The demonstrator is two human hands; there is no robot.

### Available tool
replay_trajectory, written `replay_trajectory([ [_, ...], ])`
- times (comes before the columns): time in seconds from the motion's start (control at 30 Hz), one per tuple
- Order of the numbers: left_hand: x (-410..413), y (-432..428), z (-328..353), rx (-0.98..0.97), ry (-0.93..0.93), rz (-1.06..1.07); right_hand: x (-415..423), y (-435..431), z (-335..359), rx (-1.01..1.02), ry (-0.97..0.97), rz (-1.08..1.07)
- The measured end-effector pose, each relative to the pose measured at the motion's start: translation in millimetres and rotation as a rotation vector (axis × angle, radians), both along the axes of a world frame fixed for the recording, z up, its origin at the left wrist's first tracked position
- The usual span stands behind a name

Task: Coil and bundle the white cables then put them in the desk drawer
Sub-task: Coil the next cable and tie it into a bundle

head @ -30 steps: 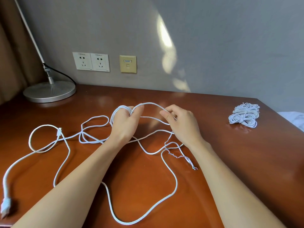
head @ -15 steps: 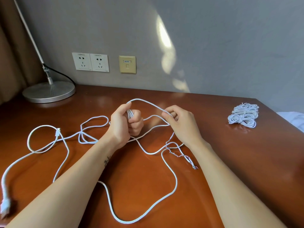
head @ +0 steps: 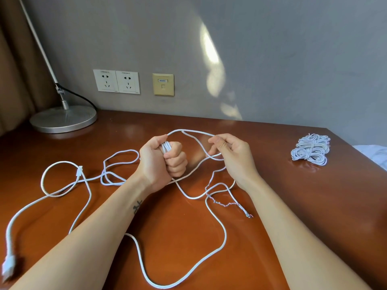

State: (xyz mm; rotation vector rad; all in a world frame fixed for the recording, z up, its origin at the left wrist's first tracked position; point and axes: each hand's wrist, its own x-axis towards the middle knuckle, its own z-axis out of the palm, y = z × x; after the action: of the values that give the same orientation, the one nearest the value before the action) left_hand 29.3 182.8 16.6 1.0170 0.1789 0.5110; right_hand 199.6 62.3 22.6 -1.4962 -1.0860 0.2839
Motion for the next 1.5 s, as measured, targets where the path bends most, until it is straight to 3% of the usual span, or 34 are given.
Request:
replay_trajectory([
  [0.13,-1.9,0.8,1.9,-0.093,-0.078,-0.028,3.7,1.1,-4.8,-0.018,-0.010,-0.017],
  [0.37,-3.4,4.8,3.6,-0.317,-0.242,0.114,3.5,1.3,-9.1,-0.169,-0.252,-0.051],
  [0.53,-3.8,11.9,1.4,-0.501,-0.378,0.154,2.5,0.7,-8.9,-0.309,-0.378,0.044],
  [0.7,-2.1,16.9,2.1,-0.568,-0.355,0.185,-0.9,-0.9,-6.5,-0.442,-0.483,0.064],
  [0.97,-0.4,15.3,7.3,-0.589,-0.293,0.256,-11.4,-1.6,-5.2,-0.519,-0.424,0.200],
  [1.27,20.6,22.0,-2.0,0.066,0.109,0.693,-11.9,0.2,-6.9,-0.496,-0.498,0.207],
  [1.5,8.1,10.2,-11.1,1.028,0.349,0.844,-10.1,3.9,-8.3,-0.385,-0.425,0.103],
])
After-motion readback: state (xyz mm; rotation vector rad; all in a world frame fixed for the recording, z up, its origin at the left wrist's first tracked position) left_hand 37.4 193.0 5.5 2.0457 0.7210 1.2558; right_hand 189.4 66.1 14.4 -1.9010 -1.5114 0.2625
